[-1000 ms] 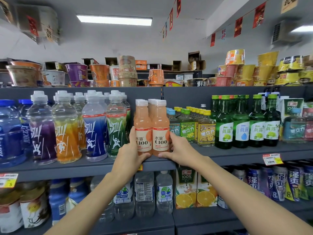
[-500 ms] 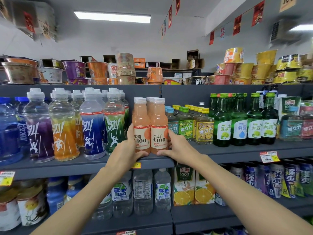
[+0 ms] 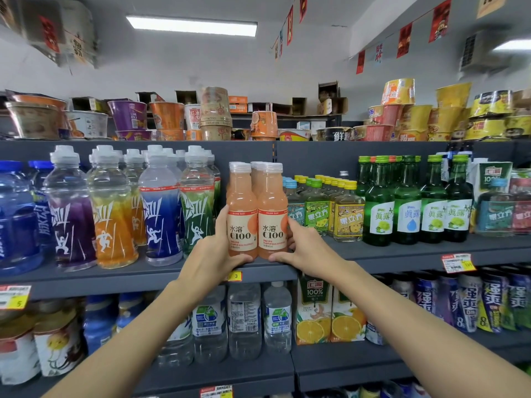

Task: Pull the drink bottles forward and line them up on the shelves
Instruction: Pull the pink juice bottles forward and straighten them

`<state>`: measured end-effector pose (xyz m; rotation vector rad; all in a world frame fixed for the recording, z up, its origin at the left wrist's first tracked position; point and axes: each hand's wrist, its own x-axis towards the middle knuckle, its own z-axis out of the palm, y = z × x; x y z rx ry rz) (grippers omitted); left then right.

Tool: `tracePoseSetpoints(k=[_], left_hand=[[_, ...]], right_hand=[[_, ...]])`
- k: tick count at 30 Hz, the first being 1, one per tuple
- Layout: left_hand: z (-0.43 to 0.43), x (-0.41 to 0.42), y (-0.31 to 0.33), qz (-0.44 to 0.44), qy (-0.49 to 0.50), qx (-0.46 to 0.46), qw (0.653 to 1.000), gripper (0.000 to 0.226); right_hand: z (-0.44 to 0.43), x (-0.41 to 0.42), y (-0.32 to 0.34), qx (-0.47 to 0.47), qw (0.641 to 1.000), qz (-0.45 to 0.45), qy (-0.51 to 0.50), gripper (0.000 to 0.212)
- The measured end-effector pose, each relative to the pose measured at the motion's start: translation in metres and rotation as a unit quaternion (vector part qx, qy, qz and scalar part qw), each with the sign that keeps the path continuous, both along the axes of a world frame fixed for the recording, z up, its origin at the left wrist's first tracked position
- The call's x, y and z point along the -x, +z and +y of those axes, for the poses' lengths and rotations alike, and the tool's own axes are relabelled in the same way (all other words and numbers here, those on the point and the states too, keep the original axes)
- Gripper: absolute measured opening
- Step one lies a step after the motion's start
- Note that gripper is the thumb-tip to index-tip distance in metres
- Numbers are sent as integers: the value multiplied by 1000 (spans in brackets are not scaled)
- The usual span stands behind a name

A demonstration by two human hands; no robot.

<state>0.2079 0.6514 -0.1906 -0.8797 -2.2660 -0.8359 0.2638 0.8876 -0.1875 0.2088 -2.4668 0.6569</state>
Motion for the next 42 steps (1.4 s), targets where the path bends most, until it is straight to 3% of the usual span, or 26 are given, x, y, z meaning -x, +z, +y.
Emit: tracePoseSetpoints(k=[22,30,33,37,39,42], left_hand=[[-4,-1,-3,-3,-17,-20,1000,120],[-3,-10,-4,26,14,12,999,102],[-3,-22,-8,72,45,-6,996,87],[-7,-33,-36,255,30,-45,966,55],[-9,-38,-62,296,4,-65,953,40],[-8,-43,-108,295,-15,-67,953,28]], right_hand=[[-2,-4,0,-10,1000,-7,-1,86],[-10,-17,-3,-14,1000,1,-20,85],[-21,-32,-13,-54,988,90,-114,78],[-39,-55,-49,-71,939,293,-164,39],[-43,-64,-78,-67,932,319,-155,29],[-43,-72,-125,-75,947,274,-151,26]])
